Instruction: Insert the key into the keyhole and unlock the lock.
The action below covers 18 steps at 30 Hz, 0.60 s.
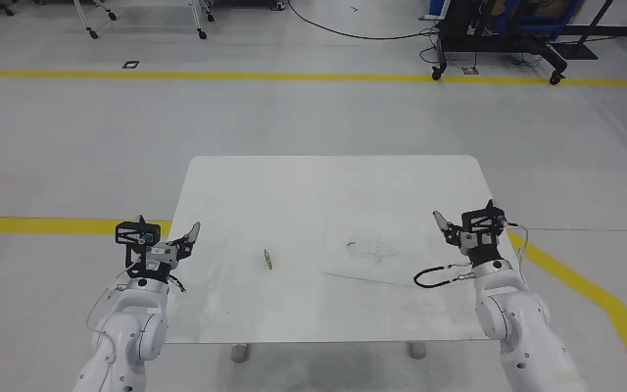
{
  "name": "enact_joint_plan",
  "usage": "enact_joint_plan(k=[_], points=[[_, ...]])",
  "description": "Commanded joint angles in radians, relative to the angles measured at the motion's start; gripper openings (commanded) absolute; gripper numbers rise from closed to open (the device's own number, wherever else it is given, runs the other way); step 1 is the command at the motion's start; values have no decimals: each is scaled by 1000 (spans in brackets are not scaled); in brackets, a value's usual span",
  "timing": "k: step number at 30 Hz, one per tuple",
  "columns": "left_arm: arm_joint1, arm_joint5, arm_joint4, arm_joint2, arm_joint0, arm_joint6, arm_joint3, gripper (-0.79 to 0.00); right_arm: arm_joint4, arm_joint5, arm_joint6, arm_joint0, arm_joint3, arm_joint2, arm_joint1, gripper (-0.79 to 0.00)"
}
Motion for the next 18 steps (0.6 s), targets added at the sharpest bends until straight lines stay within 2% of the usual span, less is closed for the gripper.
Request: enact_joint_plan(k=[1, 4, 8, 18], points=[[0, 0, 0, 0, 0, 0, 0, 0, -5, -81, 38, 56, 46, -57, -2, 0], [0, 0, 0, 0, 0, 0, 0, 0, -8, -166, 85, 150, 137, -157, -11, 0], [0, 0, 0, 0, 0, 0, 0, 0, -22, -220, 111, 239, 222, -283, -28, 0], [0, 0, 0, 0, 0, 0, 0, 0, -22, -221, 120, 249, 232, -294, -30, 0]])
